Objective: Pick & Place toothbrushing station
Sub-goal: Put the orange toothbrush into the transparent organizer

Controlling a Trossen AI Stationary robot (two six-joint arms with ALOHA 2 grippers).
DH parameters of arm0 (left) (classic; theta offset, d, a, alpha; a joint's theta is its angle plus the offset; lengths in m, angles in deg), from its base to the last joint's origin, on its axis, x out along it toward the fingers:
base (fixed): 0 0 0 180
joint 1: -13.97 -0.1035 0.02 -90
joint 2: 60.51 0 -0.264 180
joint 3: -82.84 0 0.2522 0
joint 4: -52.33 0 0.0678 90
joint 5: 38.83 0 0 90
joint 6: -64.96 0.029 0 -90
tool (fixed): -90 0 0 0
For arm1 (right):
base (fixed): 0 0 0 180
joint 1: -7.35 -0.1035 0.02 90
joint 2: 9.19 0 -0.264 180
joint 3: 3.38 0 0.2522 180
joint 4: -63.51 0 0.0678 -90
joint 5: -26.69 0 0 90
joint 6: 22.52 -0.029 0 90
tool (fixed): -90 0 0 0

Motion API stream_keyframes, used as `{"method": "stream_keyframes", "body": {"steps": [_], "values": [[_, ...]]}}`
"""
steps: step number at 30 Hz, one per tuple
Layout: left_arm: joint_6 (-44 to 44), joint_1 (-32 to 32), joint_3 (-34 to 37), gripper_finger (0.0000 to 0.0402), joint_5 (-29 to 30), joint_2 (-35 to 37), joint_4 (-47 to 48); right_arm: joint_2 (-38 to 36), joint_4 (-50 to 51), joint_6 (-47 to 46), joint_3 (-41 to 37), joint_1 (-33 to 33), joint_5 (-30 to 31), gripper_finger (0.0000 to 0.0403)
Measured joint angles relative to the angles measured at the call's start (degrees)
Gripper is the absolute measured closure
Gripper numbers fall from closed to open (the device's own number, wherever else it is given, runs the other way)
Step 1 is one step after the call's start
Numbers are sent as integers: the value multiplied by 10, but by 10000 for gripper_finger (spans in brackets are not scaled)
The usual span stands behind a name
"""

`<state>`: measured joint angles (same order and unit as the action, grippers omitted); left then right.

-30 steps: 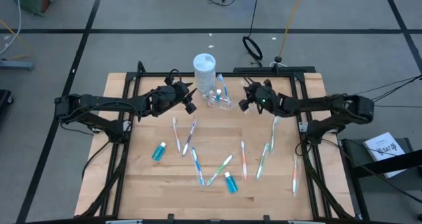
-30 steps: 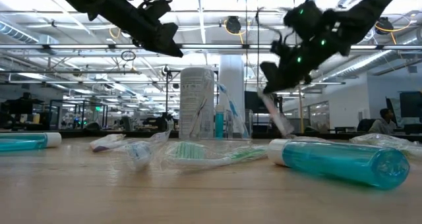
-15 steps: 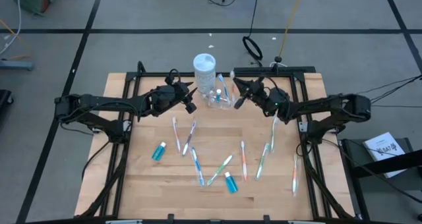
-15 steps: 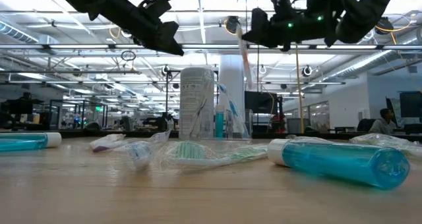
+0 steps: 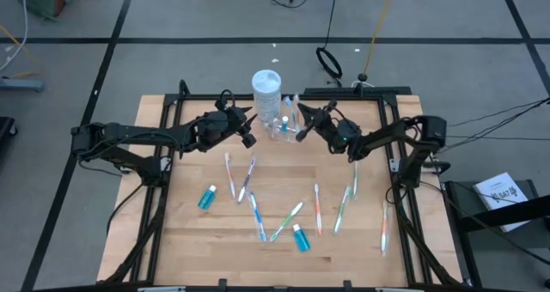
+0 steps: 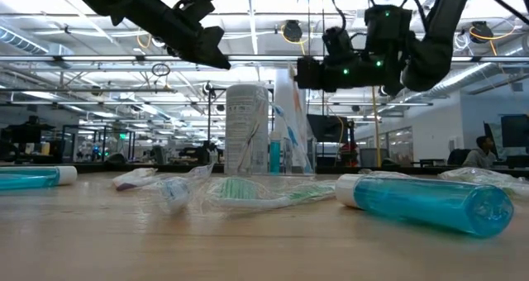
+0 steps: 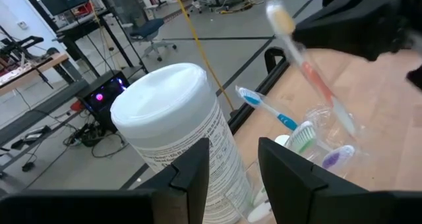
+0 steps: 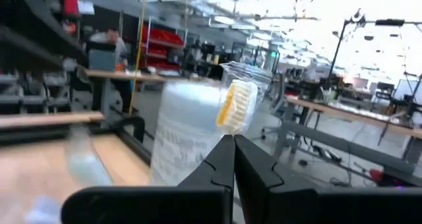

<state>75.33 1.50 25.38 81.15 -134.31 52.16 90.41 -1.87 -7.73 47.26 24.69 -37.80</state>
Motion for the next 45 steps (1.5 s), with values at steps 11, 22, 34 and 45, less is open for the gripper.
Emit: {"method": "stream_keyframes", "body": {"steps": [11, 22, 34, 45], "values": [[-1, 0, 0, 266, 0, 0, 0, 12, -60, 26, 0, 8, 0, 403], [-1, 0, 0, 266, -1, 0, 0, 13, 39, 10, 0, 10, 0, 403], [-1, 0, 0, 266, -1, 0, 0, 12, -11, 10, 0, 19, 14, 403], [-3, 0, 0, 266, -1, 0, 3, 12, 172, -34, 0, 19, 15, 399]]}}
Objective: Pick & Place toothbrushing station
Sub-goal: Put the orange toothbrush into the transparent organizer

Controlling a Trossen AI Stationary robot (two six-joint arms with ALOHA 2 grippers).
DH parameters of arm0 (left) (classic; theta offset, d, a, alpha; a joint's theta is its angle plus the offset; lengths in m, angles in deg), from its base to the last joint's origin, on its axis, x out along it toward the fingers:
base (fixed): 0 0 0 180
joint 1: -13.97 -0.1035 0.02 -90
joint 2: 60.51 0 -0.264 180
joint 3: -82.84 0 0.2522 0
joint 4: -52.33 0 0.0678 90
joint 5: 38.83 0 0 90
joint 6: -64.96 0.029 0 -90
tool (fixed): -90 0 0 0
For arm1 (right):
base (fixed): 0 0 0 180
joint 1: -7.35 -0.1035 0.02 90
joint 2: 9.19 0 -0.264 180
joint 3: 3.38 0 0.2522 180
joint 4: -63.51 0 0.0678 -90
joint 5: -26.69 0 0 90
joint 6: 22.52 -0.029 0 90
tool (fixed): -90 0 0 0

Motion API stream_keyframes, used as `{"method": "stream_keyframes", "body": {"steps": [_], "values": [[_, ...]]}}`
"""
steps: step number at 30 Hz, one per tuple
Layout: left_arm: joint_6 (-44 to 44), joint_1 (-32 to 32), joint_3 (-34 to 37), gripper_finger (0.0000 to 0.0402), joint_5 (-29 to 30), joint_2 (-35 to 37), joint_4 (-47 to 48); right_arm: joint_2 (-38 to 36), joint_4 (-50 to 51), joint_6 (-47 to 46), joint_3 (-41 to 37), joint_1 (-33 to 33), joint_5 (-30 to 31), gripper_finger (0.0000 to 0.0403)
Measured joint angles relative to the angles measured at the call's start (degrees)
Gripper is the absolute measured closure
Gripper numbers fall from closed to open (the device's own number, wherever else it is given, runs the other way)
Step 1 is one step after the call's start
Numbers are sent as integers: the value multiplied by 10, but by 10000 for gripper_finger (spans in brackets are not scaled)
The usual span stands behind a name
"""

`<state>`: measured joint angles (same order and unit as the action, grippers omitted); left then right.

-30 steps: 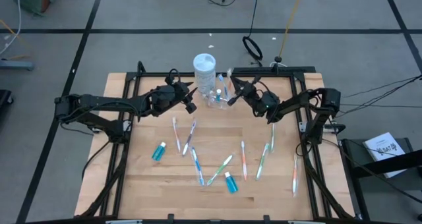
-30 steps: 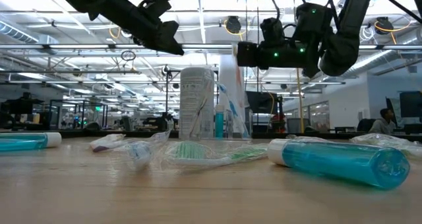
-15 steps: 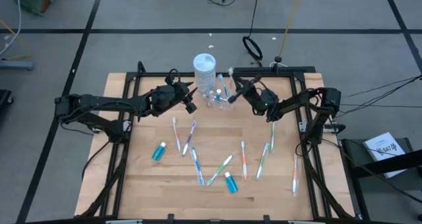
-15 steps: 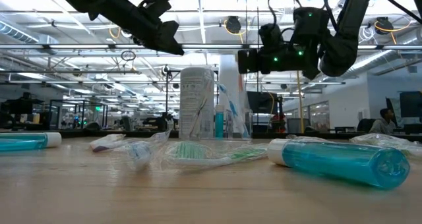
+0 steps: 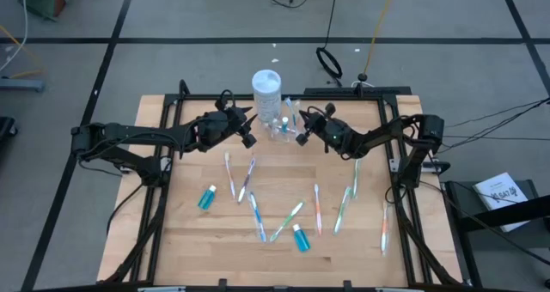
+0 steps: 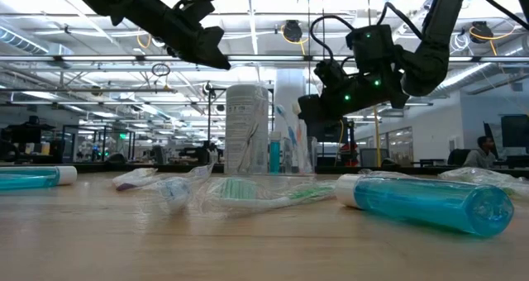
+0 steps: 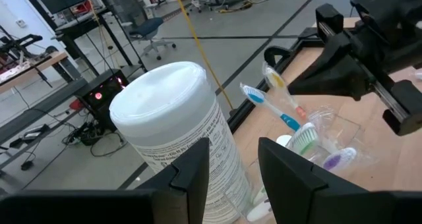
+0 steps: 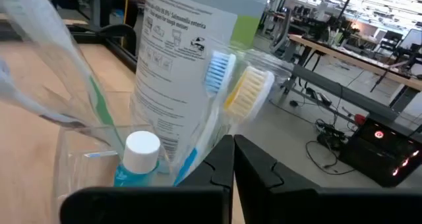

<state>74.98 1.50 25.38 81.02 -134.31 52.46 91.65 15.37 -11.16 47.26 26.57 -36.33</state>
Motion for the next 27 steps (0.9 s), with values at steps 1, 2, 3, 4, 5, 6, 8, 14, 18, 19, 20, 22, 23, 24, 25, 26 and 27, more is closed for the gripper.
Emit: {"method": "stream_keyframes", "body": {"steps": [1, 2, 3, 4, 5, 6, 8, 14, 18, 19, 20, 22, 23, 24, 25, 26, 27], "values": [[0, 0, 0, 266, 0, 0, 0, 0, -1, 0, 0, 1, 0, 394], [0, 0, 0, 266, 0, 0, 0, 0, -4, 0, 0, 2, 0, 389], [0, 0, 0, 266, 0, 0, 0, 0, -7, -1, 0, 3, 0, 382], [0, 0, 0, 266, 0, 0, 0, 0, -8, -2, 0, 3, 0, 373], [0, 0, 0, 266, 0, 0, 0, 0, -8, -2, 0, 3, 0, 365], [0, 0, 0, 266, 0, 0, 0, 0, -8, -2, 0, 3, 0, 354], [0, 0, 0, 266, 0, 0, 0, 0, -7, -2, 0, 3, 0, 332], [-15, 0, 0, 266, 0, 0, 3, -11, 4, -2, 0, 2, 0, 266], [-15, 0, 0, 266, 0, 0, 24, -35, 51, -2, 0, -10, 0, 240], [-16, 0, 0, 266, 0, 0, 29, -43, 65, -2, 0, -13, 0, 236], [-16, 0, 0, 266, 0, 0, 35, -50, 81, -2, 0, -16, -1, 232], [-21, 0, 0, 266, 0, 0, 44, -61, 117, -18, 0, -23, -1, 228], [-27, 0, 0, 266, -4, 0, 50, -65, 141, -34, 0, -27, -1, 227], [-33, 0, 0, 266, -12, 0, 54, -67, 161, -49, 0, -31, 0, 227], [-40, 0, 0, 266, -20, 0, 56, -67, 176, -62, 0, -35, 0, 228], [-47, 0, 0, 266, -29, 0, 57, -67, 190, -70, 0, -38, -1, 229], [-54, 0, 0, 266, -38, 0, 59, -67, 203, -77, 0, -41, -1, 231]]}}
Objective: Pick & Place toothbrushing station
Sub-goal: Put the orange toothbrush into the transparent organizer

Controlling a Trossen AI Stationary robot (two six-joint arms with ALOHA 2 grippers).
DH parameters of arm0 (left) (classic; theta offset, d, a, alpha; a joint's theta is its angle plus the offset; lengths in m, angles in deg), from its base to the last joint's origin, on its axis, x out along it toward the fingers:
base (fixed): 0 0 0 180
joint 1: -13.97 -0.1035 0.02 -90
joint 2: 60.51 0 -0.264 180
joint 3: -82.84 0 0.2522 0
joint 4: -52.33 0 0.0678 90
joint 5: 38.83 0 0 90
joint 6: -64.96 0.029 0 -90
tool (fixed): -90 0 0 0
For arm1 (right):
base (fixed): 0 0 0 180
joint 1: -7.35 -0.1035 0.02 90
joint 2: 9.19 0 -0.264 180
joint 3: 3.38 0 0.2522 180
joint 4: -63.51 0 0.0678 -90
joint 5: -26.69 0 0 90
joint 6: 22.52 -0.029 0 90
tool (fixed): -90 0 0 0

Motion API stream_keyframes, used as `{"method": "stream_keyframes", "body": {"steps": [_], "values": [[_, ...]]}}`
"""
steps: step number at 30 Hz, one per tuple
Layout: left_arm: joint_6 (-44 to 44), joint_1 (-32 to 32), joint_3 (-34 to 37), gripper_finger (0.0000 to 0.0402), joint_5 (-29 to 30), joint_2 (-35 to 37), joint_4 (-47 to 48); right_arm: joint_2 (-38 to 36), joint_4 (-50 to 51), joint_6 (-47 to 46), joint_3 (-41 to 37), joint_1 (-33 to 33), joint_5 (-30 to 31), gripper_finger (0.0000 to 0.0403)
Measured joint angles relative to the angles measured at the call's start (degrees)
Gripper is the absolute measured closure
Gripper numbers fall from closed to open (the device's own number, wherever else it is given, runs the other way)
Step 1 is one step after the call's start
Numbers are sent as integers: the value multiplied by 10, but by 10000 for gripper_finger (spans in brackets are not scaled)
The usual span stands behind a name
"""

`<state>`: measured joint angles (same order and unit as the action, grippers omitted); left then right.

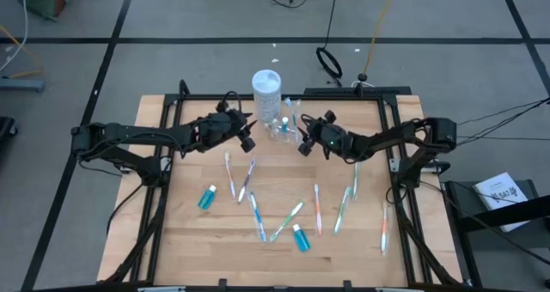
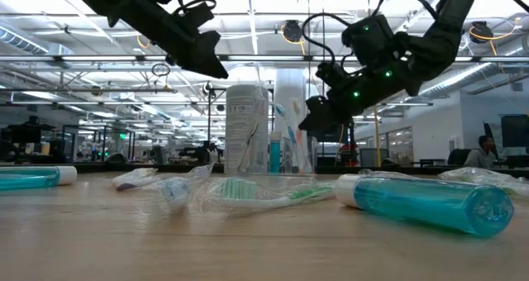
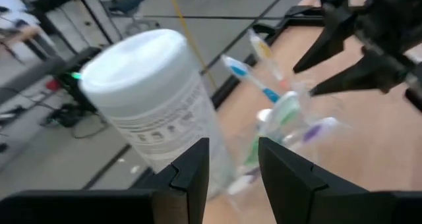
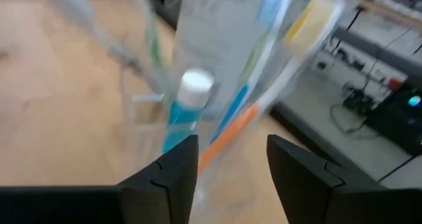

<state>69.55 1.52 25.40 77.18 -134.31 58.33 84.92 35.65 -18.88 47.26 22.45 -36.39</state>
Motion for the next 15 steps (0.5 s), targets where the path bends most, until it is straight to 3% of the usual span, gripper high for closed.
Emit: {"method": "stream_keyframes", "body": {"steps": [9, 15], "values": [[-72, 2, 0, 266, -110, 0, 33, 0, -5, -37, 0, -8, 0, 238], [-116, 10, 0, 266, -145, 0, 97, 5, 1, -45, 0, -8, -1, 238]]}}
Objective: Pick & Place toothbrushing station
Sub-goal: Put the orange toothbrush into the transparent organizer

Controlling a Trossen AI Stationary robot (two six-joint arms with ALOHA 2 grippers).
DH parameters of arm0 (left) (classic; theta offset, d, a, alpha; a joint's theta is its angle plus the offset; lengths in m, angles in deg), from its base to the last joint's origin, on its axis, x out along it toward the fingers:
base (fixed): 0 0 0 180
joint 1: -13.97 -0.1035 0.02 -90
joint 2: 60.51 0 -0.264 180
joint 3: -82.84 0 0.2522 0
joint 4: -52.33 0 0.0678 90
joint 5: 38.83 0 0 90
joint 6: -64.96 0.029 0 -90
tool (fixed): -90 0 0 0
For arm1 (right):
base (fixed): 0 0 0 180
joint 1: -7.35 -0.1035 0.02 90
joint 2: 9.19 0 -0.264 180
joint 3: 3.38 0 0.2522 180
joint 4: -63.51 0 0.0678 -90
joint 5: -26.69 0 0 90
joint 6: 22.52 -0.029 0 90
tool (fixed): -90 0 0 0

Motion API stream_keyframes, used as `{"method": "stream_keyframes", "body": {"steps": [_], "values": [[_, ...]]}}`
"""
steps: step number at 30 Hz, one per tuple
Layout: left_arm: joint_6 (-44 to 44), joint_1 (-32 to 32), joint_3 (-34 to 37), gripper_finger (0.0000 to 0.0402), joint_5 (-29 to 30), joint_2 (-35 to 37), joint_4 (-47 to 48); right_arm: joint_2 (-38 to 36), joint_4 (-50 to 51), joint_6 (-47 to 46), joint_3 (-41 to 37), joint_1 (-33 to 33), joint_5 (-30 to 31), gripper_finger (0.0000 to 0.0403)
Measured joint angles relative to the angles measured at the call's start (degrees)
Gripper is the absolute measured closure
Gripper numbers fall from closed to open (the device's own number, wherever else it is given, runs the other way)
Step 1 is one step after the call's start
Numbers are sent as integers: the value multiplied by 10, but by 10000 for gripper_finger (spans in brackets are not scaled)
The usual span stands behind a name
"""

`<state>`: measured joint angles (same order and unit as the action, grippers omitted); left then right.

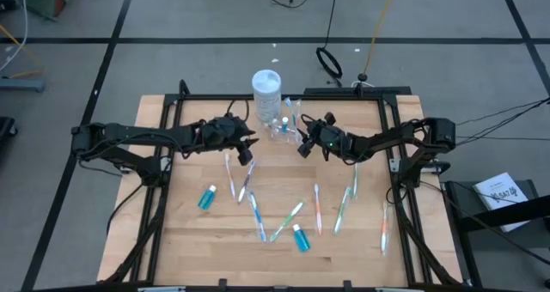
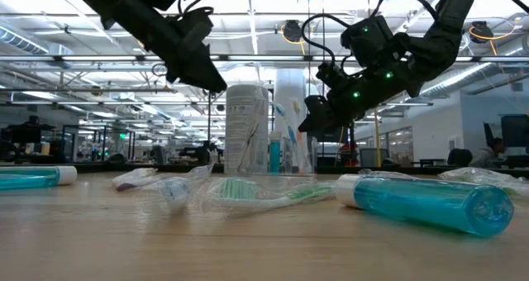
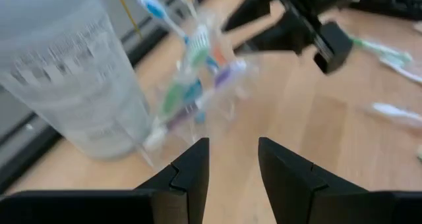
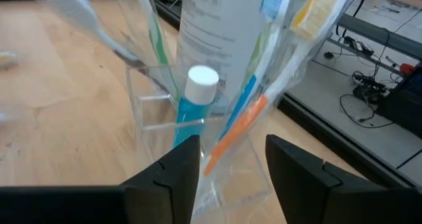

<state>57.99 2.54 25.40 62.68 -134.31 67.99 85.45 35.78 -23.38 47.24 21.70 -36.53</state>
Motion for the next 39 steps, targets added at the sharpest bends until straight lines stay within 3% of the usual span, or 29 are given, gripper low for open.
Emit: {"method": "stream_keyframes", "body": {"steps": [6, 11, 16, 21, 29, 39], "values": [[-35, 7, 0, 266, -9, 0, 44, 0, -2, 0, 0, 0, 0, 242], [-102, 9, 0, 266, -92, -5, 114, 0, -2, 0, 0, 0, 0, 243], [-152, 25, 0, 266, -86, -41, 133, 0, -3, 0, 0, 0, 0, 243], [-159, 33, 0, 266, -88, -93, 129, 0, -3, 0, 0, 0, 0, 243], [-159, 32, 0, 266, -150, -128, 162, 0, -2, 0, 0, 0, 0, 243], [-255, 28, 0, 266, -66, -84, 257, 0, -2, 0, 0, 0, 0, 243]]}}
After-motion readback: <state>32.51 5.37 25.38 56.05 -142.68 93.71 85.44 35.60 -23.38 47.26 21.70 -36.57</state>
